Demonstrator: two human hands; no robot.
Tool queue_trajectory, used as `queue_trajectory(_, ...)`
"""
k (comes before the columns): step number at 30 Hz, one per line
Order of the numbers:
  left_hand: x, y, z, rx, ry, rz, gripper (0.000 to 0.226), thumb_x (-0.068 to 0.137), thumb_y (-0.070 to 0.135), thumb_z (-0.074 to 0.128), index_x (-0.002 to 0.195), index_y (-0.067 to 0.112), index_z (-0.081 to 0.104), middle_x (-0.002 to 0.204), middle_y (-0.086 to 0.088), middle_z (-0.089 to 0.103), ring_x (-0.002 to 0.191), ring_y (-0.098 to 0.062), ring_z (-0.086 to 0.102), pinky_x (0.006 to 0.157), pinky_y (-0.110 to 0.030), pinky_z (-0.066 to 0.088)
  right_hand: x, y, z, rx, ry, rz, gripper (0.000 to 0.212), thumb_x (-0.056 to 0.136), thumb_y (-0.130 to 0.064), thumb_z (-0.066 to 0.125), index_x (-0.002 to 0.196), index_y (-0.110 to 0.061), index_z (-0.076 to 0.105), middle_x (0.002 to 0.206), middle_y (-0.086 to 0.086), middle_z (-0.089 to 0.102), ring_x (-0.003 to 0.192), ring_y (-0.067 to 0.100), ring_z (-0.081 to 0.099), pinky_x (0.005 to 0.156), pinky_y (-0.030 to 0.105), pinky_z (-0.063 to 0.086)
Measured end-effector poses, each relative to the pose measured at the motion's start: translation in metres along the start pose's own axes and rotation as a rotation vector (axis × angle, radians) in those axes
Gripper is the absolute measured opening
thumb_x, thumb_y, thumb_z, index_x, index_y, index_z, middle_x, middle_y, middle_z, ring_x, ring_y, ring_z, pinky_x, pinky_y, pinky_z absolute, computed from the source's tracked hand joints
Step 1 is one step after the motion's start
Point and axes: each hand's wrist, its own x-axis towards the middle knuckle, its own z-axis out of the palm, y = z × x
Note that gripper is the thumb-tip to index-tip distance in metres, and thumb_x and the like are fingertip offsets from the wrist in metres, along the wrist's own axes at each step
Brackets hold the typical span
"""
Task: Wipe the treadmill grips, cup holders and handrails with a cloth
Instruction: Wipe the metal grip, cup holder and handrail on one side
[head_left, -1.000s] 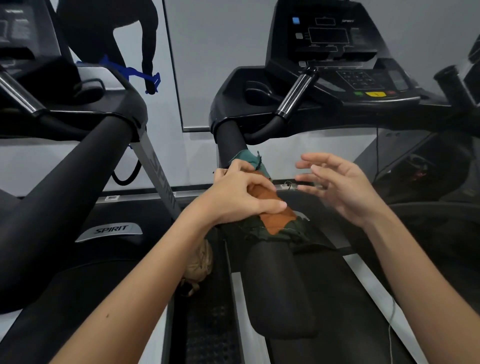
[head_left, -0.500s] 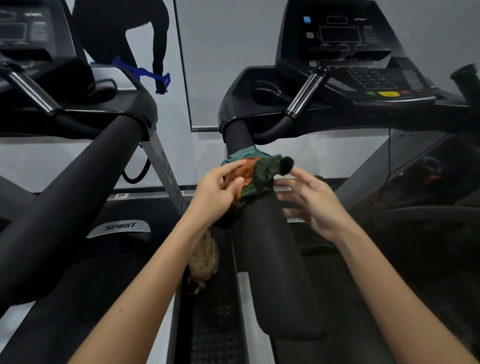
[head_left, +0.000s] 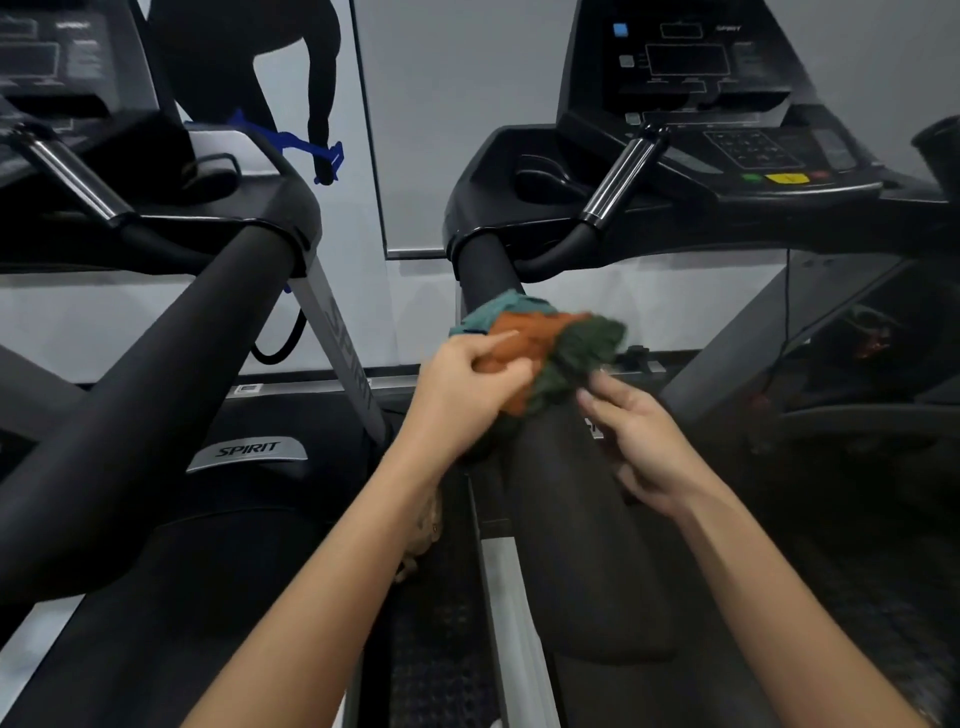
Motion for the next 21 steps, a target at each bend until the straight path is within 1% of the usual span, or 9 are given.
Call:
queue_trajectory(2,0.017,-0.012,0.002,-0.092,0.107,-0.065,0.014,0.085,0.016,0.061,0.086,0.025,0.071,0.067,-0.001,0.06,0.058,-0.003,0.051,0.06,-0.02,0.045,-0.004,-0.001,-0.001,0.01,-0.027,0.006,0.033,0.097,-0.008,0.04,0.118,-0.028,0.056,0.1,-0.019,0.07,0.093,-0.005,0.064,0.076,0.015,0.053)
queue_trajectory(4,0.017,-0.024,0.003,-0.205,0.183,-0.138,0.016,0.088,0.009,0.056,0.094,0.016,0.07,0.069,-0.002,0.059,0.055,-0.002,0.051,0.056,-0.016,0.045,-0.008,-0.001,-0.003,0.014,-0.057,0.016,0.033,0.096,-0.013,0.043,0.122,-0.03,0.054,0.117,-0.009,0.066,0.107,0.004,0.062,0.089,0.023,0.052)
queue_trajectory(6,0.002,-0.035,0.004,-0.326,0.193,-0.198,0.014,0.091,0.008,0.055,0.093,0.009,0.069,0.065,0.002,0.061,0.056,-0.003,0.053,0.054,-0.016,0.044,-0.011,0.001,-0.005,0.016,-0.074,0.029,0.032,0.094,-0.016,0.045,0.12,-0.032,0.056,0.123,-0.007,0.063,0.115,0.011,0.058,0.095,0.029,0.049)
queue_trajectory(8,-0.022,-0.04,0.006,-0.502,0.143,-0.292,0.015,0.091,0.01,0.056,0.092,0.012,0.07,0.069,0.006,0.069,0.064,-0.004,0.062,0.059,-0.016,0.05,-0.012,0.002,-0.005,0.031,-0.095,0.024,0.032,0.091,-0.02,0.048,0.118,-0.034,0.057,0.125,-0.008,0.062,0.117,0.011,0.057,0.095,0.029,0.049)
queue_trajectory(11,-0.055,-0.034,0.004,-0.719,0.042,-0.372,0.021,0.085,0.013,0.062,0.105,0.013,0.069,0.094,-0.007,0.073,0.087,-0.017,0.069,0.076,-0.024,0.057,-0.011,0.004,-0.005,0.047,-0.102,0.012,0.04,0.082,-0.027,0.053,0.121,-0.032,0.056,0.127,-0.006,0.061,0.117,0.012,0.057,0.096,0.03,0.049)
queue_trajectory(14,-0.064,-0.024,0.0,-0.634,-0.017,-0.253,0.038,0.074,0.017,0.072,0.111,0.021,0.068,0.105,-0.001,0.071,0.098,-0.012,0.067,0.081,-0.022,0.053,-0.01,0.007,-0.004,0.077,-0.083,-0.004,0.041,0.085,-0.023,0.052,0.126,-0.021,0.055,0.119,0.0,0.066,0.112,0.016,0.06,0.092,0.032,0.052)
queue_trajectory(17,-0.046,-0.012,-0.002,-0.406,-0.044,-0.079,0.035,0.073,0.018,0.078,0.104,0.032,0.068,0.106,0.01,0.07,0.102,-0.004,0.064,0.087,-0.019,0.049,-0.011,0.006,0.0,0.09,-0.043,-0.03,0.025,0.093,-0.011,0.048,0.113,-0.013,0.063,0.108,0.005,0.07,0.104,0.02,0.065,0.079,0.028,0.056)
queue_trajectory(19,-0.029,-0.009,0.001,-0.342,-0.02,-0.052,0.027,0.074,0.022,0.076,0.098,0.032,0.07,0.102,0.008,0.07,0.097,-0.004,0.064,0.085,-0.021,0.05,-0.011,0.006,0.001,0.073,-0.046,-0.039,0.026,0.095,-0.011,0.044,0.113,-0.016,0.062,0.11,0.001,0.07,0.106,0.017,0.064,0.08,0.025,0.055)
queue_trajectory(21,-0.014,-0.012,0.003,-0.381,0.051,-0.079,0.013,0.081,0.016,0.07,0.093,0.022,0.072,0.087,0.006,0.072,0.083,-0.005,0.065,0.074,-0.017,0.051,-0.012,0.005,0.002,0.06,-0.061,-0.023,0.03,0.097,-0.014,0.041,0.121,-0.023,0.057,0.115,-0.002,0.067,0.109,0.013,0.062,0.087,0.026,0.053)
